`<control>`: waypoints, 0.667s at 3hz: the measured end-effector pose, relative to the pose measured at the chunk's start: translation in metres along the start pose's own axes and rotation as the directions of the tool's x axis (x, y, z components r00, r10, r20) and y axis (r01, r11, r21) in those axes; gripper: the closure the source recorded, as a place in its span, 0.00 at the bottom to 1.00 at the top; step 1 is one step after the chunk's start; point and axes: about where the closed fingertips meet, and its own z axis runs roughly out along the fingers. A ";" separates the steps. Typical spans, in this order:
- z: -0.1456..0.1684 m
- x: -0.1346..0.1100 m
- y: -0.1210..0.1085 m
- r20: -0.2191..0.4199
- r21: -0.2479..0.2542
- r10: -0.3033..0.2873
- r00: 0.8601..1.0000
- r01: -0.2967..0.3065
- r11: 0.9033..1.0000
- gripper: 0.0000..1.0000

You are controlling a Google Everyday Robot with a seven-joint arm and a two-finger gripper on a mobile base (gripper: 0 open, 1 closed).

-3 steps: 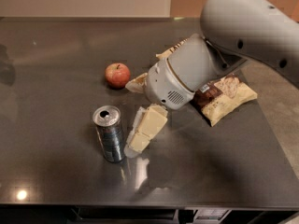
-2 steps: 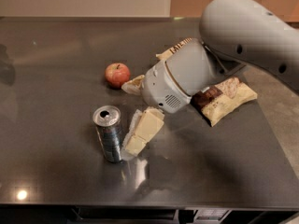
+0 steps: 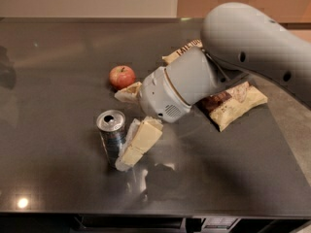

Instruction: Knock redbull can over

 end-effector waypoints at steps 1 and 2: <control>0.004 -0.004 0.004 0.008 -0.015 -0.023 1.000 0.023 1.000 0.24; 0.005 -0.007 0.006 0.008 -0.027 -0.026 1.000 0.027 0.999 0.46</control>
Offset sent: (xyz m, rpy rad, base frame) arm -0.0065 0.0060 0.0011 0.0085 0.0122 0.0443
